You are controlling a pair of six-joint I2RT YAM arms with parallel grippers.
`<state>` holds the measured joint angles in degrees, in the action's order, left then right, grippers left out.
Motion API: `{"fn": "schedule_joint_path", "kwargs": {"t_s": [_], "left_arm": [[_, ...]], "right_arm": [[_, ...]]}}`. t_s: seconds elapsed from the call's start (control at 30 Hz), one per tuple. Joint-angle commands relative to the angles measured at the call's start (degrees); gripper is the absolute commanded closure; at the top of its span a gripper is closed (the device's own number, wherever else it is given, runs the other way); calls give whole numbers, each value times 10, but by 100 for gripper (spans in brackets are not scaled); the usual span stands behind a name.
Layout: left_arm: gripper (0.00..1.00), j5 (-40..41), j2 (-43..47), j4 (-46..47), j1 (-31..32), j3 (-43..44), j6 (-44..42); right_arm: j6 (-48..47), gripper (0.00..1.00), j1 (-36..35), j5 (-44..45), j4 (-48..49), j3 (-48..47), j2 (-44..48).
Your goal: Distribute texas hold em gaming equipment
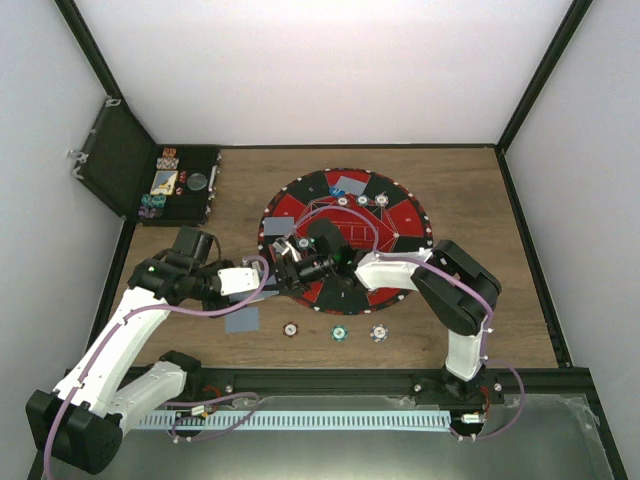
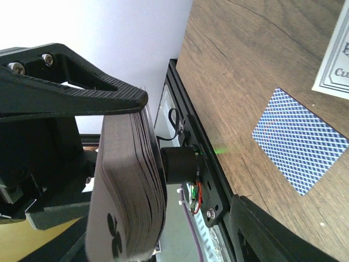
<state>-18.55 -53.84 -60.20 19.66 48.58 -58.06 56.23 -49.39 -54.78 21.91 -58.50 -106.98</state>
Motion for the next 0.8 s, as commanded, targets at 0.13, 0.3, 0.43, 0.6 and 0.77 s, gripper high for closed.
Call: {"fn": "schedule_joint_path", "kwargs": {"t_s": [0.13, 0.3, 0.43, 0.6, 0.77], "left_arm": [[95, -18, 6, 11, 0, 12, 3], [95, -18, 6, 14, 0, 9, 3], [95, -18, 7, 15, 0, 7, 3], [95, -16, 8, 17, 0, 3, 3], [95, -12, 8, 18, 0, -1, 3]], "right_arm": [[-18, 54, 11, 36, -57, 22, 49], [-18, 72, 11, 50, -70, 26, 75], [-29, 82, 14, 69, -104, 20, 91], [-28, 96, 22, 72, -111, 30, 115], [-30, 99, 46, 64, -119, 47, 155]]}}
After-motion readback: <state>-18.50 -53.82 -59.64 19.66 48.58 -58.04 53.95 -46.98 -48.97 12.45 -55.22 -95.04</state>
